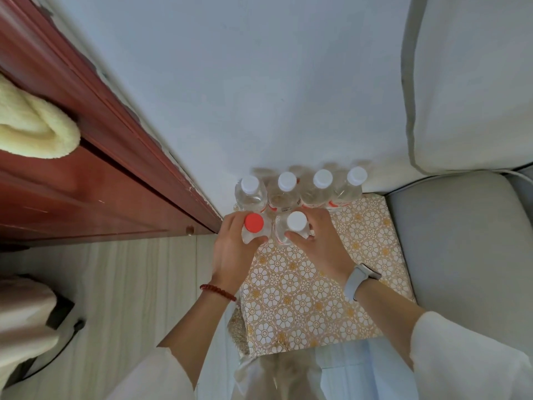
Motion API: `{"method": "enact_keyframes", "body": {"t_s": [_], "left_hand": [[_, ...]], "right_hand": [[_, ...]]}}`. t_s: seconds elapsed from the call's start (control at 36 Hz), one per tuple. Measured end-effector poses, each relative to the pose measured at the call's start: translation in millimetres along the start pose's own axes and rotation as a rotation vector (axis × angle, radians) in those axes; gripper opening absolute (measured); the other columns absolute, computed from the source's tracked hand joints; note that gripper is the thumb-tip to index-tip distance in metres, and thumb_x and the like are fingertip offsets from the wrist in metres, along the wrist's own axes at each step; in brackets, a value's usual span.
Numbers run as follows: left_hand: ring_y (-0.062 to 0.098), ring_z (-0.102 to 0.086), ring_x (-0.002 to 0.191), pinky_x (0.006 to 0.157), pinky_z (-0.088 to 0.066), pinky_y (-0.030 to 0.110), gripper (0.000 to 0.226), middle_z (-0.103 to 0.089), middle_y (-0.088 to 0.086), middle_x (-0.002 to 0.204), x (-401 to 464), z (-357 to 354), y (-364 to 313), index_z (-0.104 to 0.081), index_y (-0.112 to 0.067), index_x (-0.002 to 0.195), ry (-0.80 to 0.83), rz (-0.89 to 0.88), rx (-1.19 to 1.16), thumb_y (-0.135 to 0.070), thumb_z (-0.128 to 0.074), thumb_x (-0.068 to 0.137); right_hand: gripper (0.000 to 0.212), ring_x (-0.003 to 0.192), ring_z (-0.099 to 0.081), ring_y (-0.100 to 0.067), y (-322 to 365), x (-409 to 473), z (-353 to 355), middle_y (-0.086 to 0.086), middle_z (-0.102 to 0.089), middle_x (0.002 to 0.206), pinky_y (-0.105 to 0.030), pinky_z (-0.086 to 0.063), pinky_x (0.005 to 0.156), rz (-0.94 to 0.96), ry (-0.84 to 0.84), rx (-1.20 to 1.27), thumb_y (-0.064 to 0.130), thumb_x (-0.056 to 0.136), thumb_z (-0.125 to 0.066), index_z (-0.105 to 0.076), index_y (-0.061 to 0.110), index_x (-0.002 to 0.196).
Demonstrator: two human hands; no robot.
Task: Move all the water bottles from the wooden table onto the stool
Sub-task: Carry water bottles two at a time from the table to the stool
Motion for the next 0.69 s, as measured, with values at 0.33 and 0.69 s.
{"method": "enact_keyframes", "body": {"t_s": [0.33,0.69], "left_hand": [[0.021,-0.054,0.097,0.082,-0.051,0.041,0.051,-0.052,0.003,0.114,3.1,-2.7,-5.5,-0.052,-0.011,0.114,0.058,-0.039,0.102,-0.017,-0.077,0.07],[0.02,-0.042,0.126,0.102,-0.036,0.034,0.077,-0.042,0.004,0.139,-10.4,0.3,-10.0,-0.032,-0.017,0.138,0.145,0.09,0.08,-0.024,-0.075,0.074]], "right_hand": [[0.048,0.102,-0.044,-0.014,6.2,6.9,-6.5,-0.008,-0.039,0.124,-0.038,-0.05,0.088,-0.044,-0.039,0.018,0.028,0.079,-0.068,-0.047,0.022,0.122],[0.082,0.136,-0.033,-0.021,13.0,-19.0,-1.6,0.005,-0.028,0.15,-0.05,-0.036,0.107,-0.105,0.063,0.202,0.028,0.081,-0.067,-0.015,0.025,0.145]]}}
Point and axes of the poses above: each hand's wrist, its own x-axis towards the middle knuckle, its own z-axis out of the back of the hand, y = z × x, the point moved 4 cm from there along x, towards the middle knuckle
